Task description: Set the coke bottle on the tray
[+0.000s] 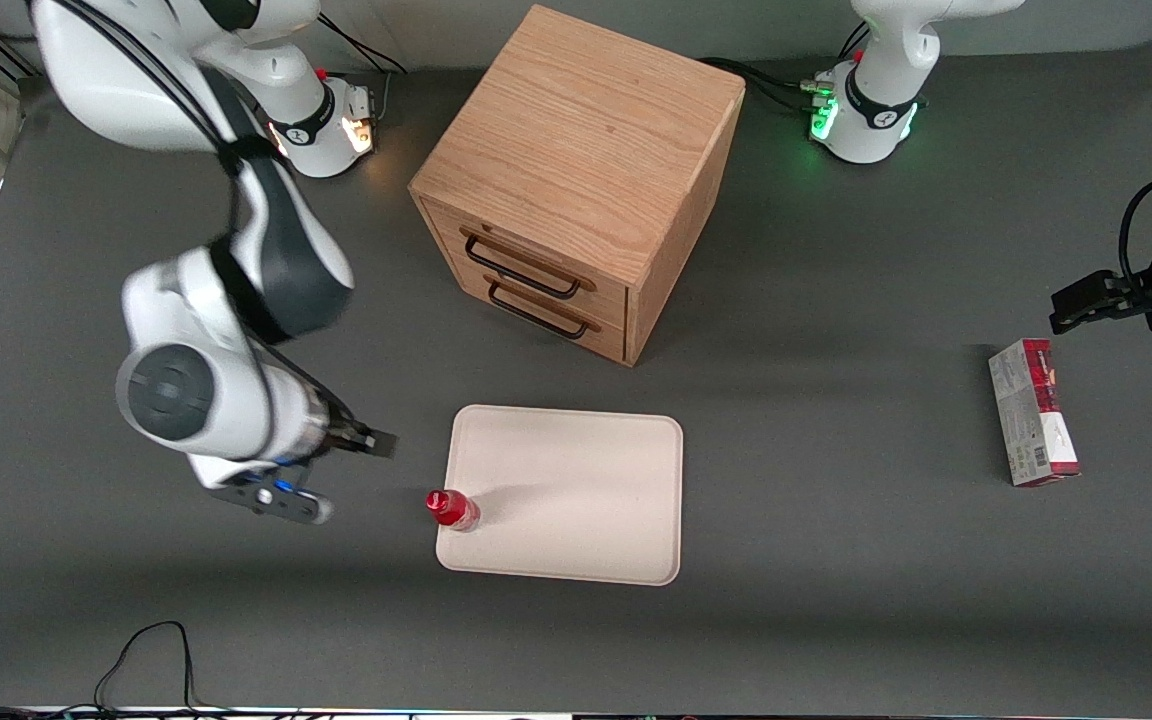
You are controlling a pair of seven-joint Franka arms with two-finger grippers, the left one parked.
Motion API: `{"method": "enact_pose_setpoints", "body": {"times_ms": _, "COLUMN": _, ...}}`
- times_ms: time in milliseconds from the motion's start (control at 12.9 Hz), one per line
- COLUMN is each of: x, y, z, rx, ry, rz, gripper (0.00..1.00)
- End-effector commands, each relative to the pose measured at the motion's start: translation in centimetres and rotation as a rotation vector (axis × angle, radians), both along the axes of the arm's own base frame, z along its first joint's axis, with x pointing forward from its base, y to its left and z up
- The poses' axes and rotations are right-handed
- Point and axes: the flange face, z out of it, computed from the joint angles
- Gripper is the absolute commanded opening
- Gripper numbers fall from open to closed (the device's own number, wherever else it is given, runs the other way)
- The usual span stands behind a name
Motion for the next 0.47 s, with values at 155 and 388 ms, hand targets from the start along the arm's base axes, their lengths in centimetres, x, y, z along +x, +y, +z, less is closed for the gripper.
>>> {"method": "enact_pose_setpoints", "body": {"times_ms": 155, "x": -11.8, "y": -8.7, "z": 2.7, "rx": 0.027, "ry": -0.001, "rz": 0.227, "gripper": 1.0}}
{"method": "enact_pose_setpoints", "body": {"times_ms": 388, "x": -15.1, "y": -12.9, "z": 6.6, "rx": 0.053, "ry": 0.022, "rz": 0.316, "gripper": 1.0}}
